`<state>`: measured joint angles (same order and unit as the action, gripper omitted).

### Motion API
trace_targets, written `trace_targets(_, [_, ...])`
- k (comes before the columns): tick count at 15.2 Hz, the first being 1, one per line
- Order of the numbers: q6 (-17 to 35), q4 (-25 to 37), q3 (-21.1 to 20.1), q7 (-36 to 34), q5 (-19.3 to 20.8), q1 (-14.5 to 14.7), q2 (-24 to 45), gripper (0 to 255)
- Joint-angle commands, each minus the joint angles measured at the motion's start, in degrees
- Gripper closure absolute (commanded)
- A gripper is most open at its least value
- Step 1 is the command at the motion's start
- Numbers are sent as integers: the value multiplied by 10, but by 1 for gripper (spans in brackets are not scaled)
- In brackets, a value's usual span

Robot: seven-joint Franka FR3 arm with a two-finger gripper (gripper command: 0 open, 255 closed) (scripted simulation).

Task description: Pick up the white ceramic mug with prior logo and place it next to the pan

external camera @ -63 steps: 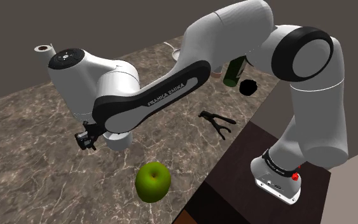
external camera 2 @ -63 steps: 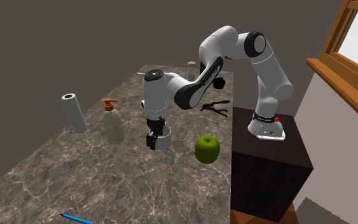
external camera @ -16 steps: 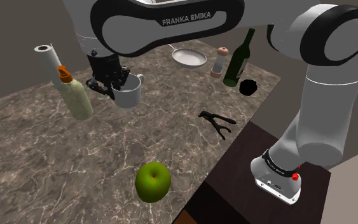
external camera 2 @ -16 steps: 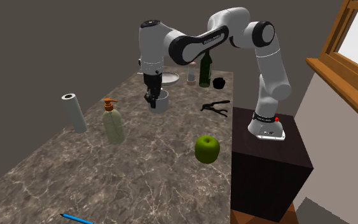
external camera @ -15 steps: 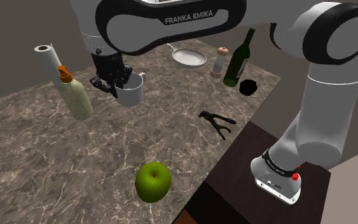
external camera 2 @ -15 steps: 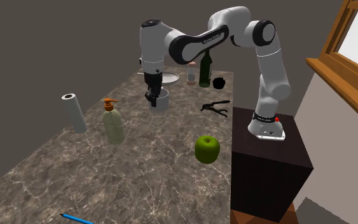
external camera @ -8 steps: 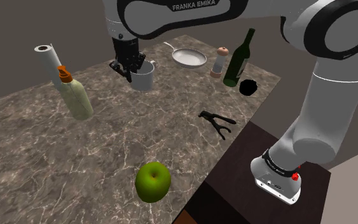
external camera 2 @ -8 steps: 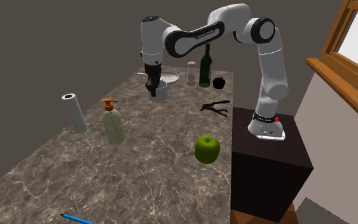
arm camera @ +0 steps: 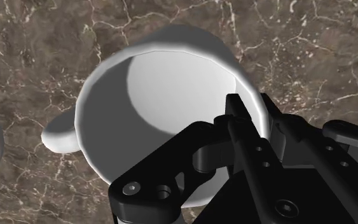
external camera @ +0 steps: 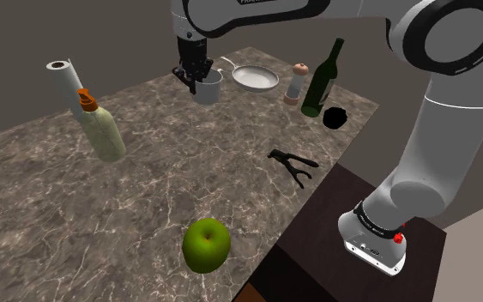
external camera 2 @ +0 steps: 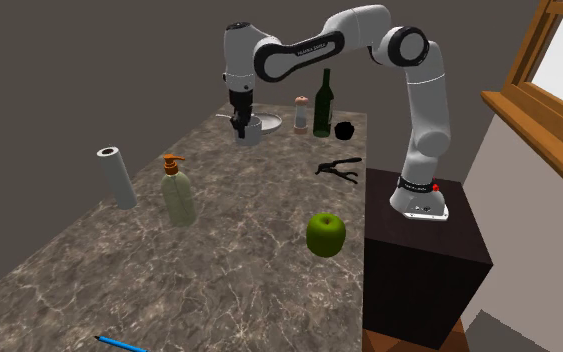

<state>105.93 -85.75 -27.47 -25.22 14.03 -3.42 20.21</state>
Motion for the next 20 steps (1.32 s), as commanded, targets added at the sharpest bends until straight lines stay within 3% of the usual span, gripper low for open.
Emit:
trace_targets(1, [-1, 9, 8, 27, -2, -17, 5, 255])
trace_targets(12, [-27, 115, 46, 150, 3, -86, 74, 255])
trace_targets(20, [-91, 298, 74, 237, 16, -111, 186, 255])
